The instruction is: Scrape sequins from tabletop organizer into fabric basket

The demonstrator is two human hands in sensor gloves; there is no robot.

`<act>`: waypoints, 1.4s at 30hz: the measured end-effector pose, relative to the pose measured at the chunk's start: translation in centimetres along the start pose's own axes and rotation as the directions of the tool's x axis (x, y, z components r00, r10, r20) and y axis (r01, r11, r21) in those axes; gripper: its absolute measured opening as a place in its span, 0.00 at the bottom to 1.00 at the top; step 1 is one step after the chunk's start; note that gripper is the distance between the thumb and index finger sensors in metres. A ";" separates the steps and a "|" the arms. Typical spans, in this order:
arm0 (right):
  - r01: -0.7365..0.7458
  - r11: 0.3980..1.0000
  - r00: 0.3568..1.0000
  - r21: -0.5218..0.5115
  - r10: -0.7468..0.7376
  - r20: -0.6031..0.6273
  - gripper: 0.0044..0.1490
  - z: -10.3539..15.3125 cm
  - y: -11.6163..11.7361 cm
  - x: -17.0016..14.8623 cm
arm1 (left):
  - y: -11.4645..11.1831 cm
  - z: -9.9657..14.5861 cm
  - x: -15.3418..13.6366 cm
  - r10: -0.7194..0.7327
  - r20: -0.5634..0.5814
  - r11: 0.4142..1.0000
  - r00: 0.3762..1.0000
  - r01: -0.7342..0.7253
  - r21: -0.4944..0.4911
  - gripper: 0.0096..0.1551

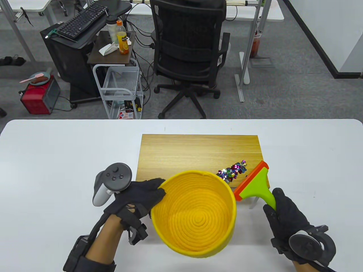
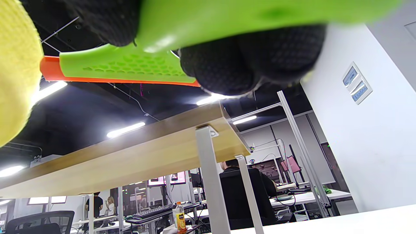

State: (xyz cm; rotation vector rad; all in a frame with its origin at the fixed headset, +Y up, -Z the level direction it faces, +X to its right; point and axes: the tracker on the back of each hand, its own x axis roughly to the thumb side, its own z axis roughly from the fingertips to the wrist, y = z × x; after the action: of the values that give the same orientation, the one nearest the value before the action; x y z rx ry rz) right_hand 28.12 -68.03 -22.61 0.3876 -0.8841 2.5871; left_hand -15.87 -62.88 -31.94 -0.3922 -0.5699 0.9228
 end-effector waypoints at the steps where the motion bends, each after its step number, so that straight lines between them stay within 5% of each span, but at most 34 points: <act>1: 0.000 1.000 1.000 0.000 0.000 0.000 0.41 0.0 0.0 0.0 | -0.7 -0.4 -0.2 -0.021 -0.007 0.999 1.000 0.020 -0.037 0.28; 8: 0.003 1.000 1.000 -0.007 -0.003 -0.003 0.41 0.0 -0.2 -0.1 | -5.6 -3.0 -2.5 -0.118 -0.062 0.972 0.991 0.102 -0.210 0.28; 13: 0.007 1.000 1.000 -0.012 -0.007 -0.009 0.41 0.1 -0.3 -0.3 | -7.8 -4.4 -4.4 -0.164 -0.110 0.968 0.980 0.139 -0.208 0.28; 25: 0.003 1.000 1.000 -0.005 -0.003 -0.013 0.41 0.1 -0.3 -0.3 | -10.0 -6.7 -7.1 -0.122 -0.200 0.993 0.972 0.117 -0.036 0.29; 42: -0.052 0.997 0.997 0.063 0.056 -0.050 0.41 -1.4 -0.3 0.7 | -10.7 -7.1 -5.6 -0.084 -0.268 0.975 0.960 0.135 0.177 0.30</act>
State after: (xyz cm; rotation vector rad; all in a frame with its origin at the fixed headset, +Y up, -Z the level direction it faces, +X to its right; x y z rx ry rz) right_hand 27.40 -66.75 -23.29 0.3162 -0.8090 2.6666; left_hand -7.38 -73.96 -33.29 -0.2960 -0.2563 0.7962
